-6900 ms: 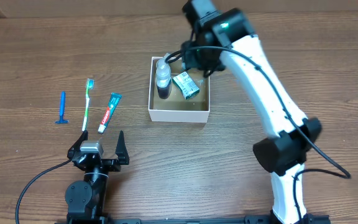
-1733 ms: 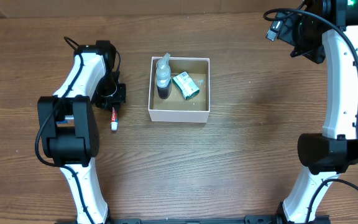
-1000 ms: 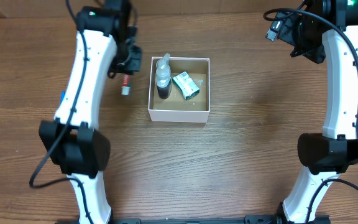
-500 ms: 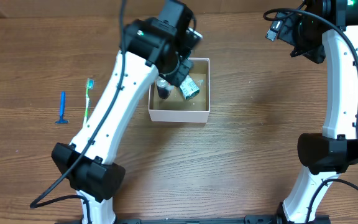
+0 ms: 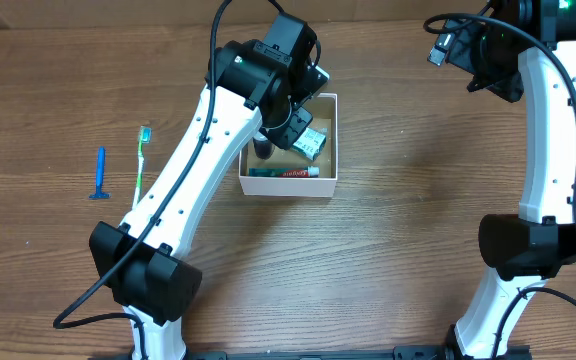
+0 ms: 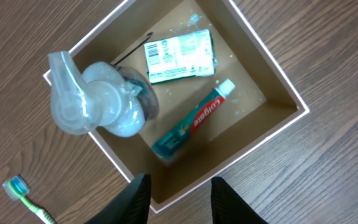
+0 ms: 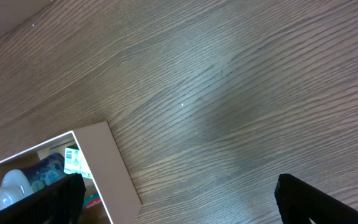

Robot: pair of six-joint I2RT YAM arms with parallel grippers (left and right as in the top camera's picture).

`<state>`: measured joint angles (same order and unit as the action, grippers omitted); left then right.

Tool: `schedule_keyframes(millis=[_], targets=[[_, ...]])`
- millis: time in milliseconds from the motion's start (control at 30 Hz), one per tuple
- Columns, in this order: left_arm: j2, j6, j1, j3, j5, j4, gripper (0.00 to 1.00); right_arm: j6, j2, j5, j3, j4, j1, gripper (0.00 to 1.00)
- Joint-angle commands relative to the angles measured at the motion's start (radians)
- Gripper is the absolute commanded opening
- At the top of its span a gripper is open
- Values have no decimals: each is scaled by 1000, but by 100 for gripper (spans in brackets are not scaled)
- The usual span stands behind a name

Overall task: Pack container
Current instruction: 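Release the tube and move the left gripper to the green toothbrush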

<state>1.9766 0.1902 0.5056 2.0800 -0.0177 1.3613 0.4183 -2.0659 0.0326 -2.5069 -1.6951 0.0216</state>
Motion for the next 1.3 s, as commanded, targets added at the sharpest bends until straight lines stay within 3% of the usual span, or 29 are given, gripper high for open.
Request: schedule_keyframes(millis=[0,200,400,467,533,567,767,933,1267], targets=[[-52,-32,-40,-1,-20,1,36,-2,17,3,-19,2,3,100],[-162,-171,-168,-1,-19,1,38,-3,17,3,-19,2,3,100],[-194,-310,-369,-13,-19,26,58,-2,17,3,-19,2,3,100],[-187,-310,-419,-54,-25,29,53,-2,17,3,-19,2,3,100],[-174,-311,-473,-141,-36,16,37,-2,17,3,-19,2,3,100],[-168,-316,-490,-179,-35,3,37,-2,17,3,-19,2,3,100],[-150,-334,-562,-440,-35,-164,49,-2,17,3,-19,2,3,100],[-150,-334,-605,-610,-34,-335,73,-2,17,3,-19,2,3,100],[-150,-274,-618,-745,-38,-539,82,-2,17,3,-19,2,3,100]])
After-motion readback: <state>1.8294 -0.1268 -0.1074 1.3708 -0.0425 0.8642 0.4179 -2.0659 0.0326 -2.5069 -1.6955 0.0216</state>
